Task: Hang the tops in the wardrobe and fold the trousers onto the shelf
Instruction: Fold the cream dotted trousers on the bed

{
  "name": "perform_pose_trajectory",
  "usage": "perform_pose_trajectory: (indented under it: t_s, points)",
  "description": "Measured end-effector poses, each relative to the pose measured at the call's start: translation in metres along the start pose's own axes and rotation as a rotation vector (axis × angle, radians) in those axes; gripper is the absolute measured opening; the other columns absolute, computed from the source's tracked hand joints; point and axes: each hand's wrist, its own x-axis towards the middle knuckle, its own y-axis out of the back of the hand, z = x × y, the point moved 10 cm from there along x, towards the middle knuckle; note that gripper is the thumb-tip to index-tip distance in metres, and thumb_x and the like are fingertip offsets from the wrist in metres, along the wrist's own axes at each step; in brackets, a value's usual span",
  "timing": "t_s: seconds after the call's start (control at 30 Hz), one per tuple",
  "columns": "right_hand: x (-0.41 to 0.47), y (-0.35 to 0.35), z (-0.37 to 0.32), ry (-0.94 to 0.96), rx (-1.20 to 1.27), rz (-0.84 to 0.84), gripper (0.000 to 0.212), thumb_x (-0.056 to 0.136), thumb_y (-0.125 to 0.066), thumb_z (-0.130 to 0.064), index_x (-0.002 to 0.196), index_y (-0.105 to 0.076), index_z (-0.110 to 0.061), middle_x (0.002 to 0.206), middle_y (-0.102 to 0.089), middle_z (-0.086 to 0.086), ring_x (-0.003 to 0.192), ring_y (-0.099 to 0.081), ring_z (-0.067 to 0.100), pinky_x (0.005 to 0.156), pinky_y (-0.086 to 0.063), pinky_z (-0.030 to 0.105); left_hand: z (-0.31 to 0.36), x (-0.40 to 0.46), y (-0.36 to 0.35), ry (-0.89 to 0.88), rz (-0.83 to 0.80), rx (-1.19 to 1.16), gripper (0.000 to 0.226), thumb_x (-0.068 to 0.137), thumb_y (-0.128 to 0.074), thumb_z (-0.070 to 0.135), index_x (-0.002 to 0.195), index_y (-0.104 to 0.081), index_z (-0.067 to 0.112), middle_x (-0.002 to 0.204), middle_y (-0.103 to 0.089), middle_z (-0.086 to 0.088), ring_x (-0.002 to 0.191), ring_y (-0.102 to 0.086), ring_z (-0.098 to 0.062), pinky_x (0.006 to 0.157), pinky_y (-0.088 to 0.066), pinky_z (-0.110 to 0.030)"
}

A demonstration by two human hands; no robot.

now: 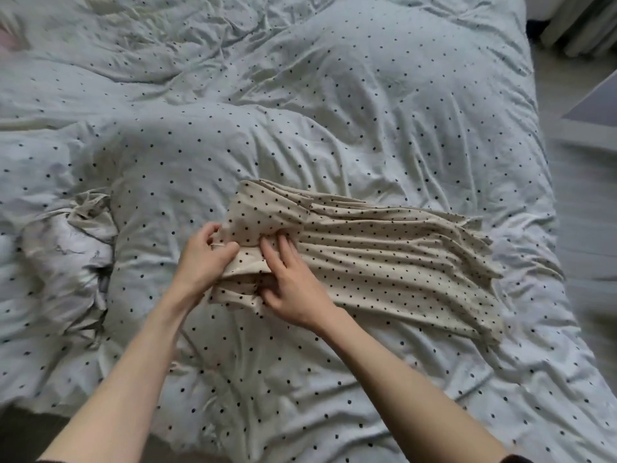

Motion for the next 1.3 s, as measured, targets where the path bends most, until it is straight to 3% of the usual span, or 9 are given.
perform_pose_trajectory:
  t_s: [0.17,0.3,0.4,0.5,0.57,0.67,0.87,1.07,1.3]
  points:
    - [0.006,-0.014,-0.006,-0.099,0.362,-0.095,0.074,0.089,-0.050,-0.021,0.152,-0.009,-0.021,0.159,0.006,0.007,0.146,0.008,0.014,0.119,0.000,0.030,0.010,0.000,0.015,-0.032,0.057,0.170,0.042,0.081,-0.063,0.014,0.123,-0.057,0.011,0.119,-0.062,-0.011,0.107,-0.055,-0.024,0.082,-0.039,-0.028]
    - [-0.023,0.008,0.029,-0.250,0.945,0.042,0.049,0.100,-0.035,-0.030,0.147,-0.027,-0.019,0.153,-0.026,-0.005,0.136,-0.030,0.002,0.112,-0.026,0.019,0.036,-0.018,-0.040,-0.160,-0.033,0.284,0.033,0.082,-0.062,0.017,0.115,-0.058,0.016,0.111,-0.064,-0.005,0.084,-0.055,-0.015,0.067,-0.038,-0.023]
    - [-0.047,0.033,0.071,-0.370,1.101,0.228,0.050,0.100,-0.017,-0.042,0.141,-0.038,-0.021,0.145,-0.043,-0.004,0.128,-0.044,0.004,0.104,-0.036,0.020,0.048,-0.040,-0.103,-0.237,-0.234,0.186,0.031,0.086,-0.061,0.018,0.116,-0.058,0.017,0.113,-0.063,-0.004,0.091,-0.058,-0.011,0.077,-0.042,-0.018]
    - [-0.071,0.058,0.112,-0.527,0.913,0.401,0.047,0.102,-0.026,-0.039,0.143,-0.037,-0.018,0.149,-0.039,0.001,0.134,-0.038,0.011,0.110,-0.031,0.030,0.045,-0.060,-0.153,-0.276,-0.473,0.149,0.036,0.091,-0.055,0.017,0.127,-0.056,0.020,0.117,-0.064,-0.002,0.098,-0.059,-0.008,0.087,-0.042,-0.016]
    - [-0.081,0.068,0.121,-0.532,0.651,0.439,0.045,0.101,-0.038,-0.031,0.144,-0.035,-0.018,0.151,-0.034,-0.003,0.136,-0.032,0.007,0.112,-0.028,0.031,0.037,-0.052,-0.146,-0.280,-0.399,0.136,0.036,0.093,-0.052,0.013,0.128,-0.055,0.018,0.122,-0.061,-0.002,0.106,-0.056,-0.009,0.094,-0.042,-0.020]
    - [-0.080,0.062,0.097,-0.327,0.234,0.396,0.041,0.098,-0.046,-0.017,0.139,-0.045,-0.016,0.152,-0.030,-0.001,0.140,-0.022,0.009,0.118,-0.020,0.034,0.001,-0.030,-0.120,-0.143,-0.231,0.164,0.039,0.094,-0.052,0.016,0.133,-0.049,0.015,0.131,-0.052,-0.006,0.119,-0.050,-0.017,0.103,-0.038,-0.030]
    - [-0.066,0.034,0.089,-0.265,-0.307,0.198,0.045,0.097,-0.044,-0.027,0.141,-0.042,-0.020,0.156,-0.020,0.009,0.146,-0.005,0.033,0.118,-0.007,0.046,-0.043,-0.017,-0.138,0.106,-0.386,-0.031,0.049,0.090,-0.061,0.026,0.133,-0.046,0.008,0.128,-0.057,-0.008,0.118,-0.054,-0.021,0.103,-0.042,-0.041]
    - [-0.070,0.048,0.078,-0.160,-0.358,0.300,0.037,0.081,-0.066,-0.010,0.117,-0.063,0.000,0.137,-0.049,0.022,0.130,-0.044,0.039,0.108,-0.035,0.050,-0.039,-0.010,-0.147,0.152,-0.369,-0.113,0.048,0.081,-0.071,0.021,0.122,-0.048,0.013,0.113,-0.063,-0.003,0.097,-0.062,-0.014,0.084,-0.050,-0.029]
    - [-0.054,0.039,0.077,-0.179,-0.047,0.195,0.050,0.097,-0.045,-0.015,0.145,-0.034,-0.007,0.153,-0.025,0.018,0.141,-0.027,0.029,0.117,-0.017,0.034,-0.004,-0.017,-0.107,0.031,-0.235,-0.090,0.038,0.072,-0.072,0.016,0.108,-0.061,0.016,0.101,-0.069,-0.005,0.096,-0.064,-0.022,0.091,-0.050,-0.042]
